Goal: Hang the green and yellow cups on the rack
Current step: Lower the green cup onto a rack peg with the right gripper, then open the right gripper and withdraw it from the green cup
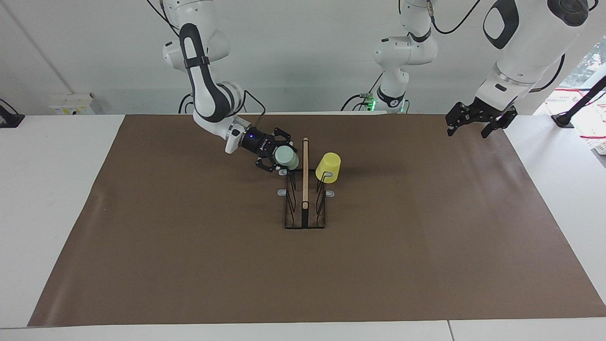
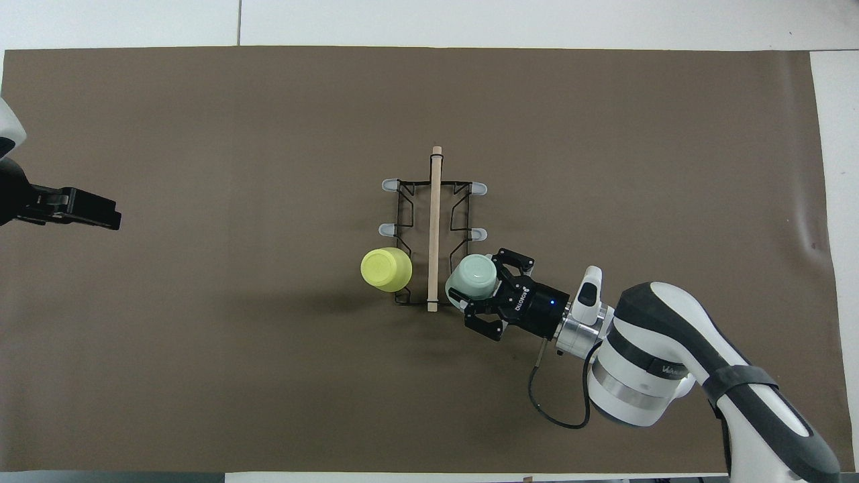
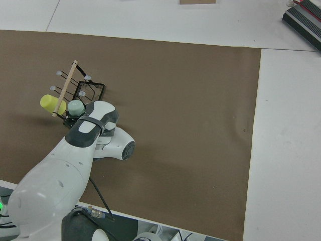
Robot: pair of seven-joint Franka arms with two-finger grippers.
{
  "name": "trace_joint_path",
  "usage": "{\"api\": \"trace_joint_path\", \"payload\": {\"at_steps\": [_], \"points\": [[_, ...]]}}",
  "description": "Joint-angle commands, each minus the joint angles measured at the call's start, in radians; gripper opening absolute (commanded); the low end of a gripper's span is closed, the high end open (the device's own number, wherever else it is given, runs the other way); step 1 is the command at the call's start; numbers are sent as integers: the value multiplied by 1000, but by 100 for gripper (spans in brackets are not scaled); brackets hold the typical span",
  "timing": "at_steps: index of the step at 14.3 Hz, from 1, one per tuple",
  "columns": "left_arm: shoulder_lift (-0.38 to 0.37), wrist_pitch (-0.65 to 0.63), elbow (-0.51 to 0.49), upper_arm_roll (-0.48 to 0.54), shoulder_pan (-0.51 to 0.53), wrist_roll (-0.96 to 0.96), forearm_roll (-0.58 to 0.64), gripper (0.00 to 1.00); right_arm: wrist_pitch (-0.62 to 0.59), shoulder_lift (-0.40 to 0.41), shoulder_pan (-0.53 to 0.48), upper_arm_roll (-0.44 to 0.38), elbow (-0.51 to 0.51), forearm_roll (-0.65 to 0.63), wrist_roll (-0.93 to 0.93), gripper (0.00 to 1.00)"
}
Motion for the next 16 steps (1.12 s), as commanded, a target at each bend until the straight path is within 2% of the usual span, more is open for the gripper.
{"api": "trace_joint_path", "payload": {"at_steps": [1,2,3,4,5,8,10,12,16], "points": [[2,-6,8,2,5,11,-8,100,-67,53,-30,2,-5,22,-50,0],[2,-6,8,2,3,11,-8,100,-69,53,-30,3,-5,22,-50,0],[2,-6,8,2,5,11,-8,100,-72,51,-30,4,-3,22,-48,22],[2,-6,8,1,5,11,-8,100,-72,42,-30,4,-3,21,-48,96],[2,-6,8,2,5,11,-8,100,-67,22,-31,2,-3,21,-44,100],[2,-6,8,1,5,11,-8,100,-44,-70,-34,-1,-3,2,64,100],[2,-6,8,2,5,12,-8,100,-40,-120,-74,-3,1,-98,158,100],[2,-6,8,2,5,12,-8,100,-114,-134,-187,-7,17,-291,249,100],[2,-6,8,1,3,11,-8,100,-430,-111,-543,-9,108,-786,390,100]]}}
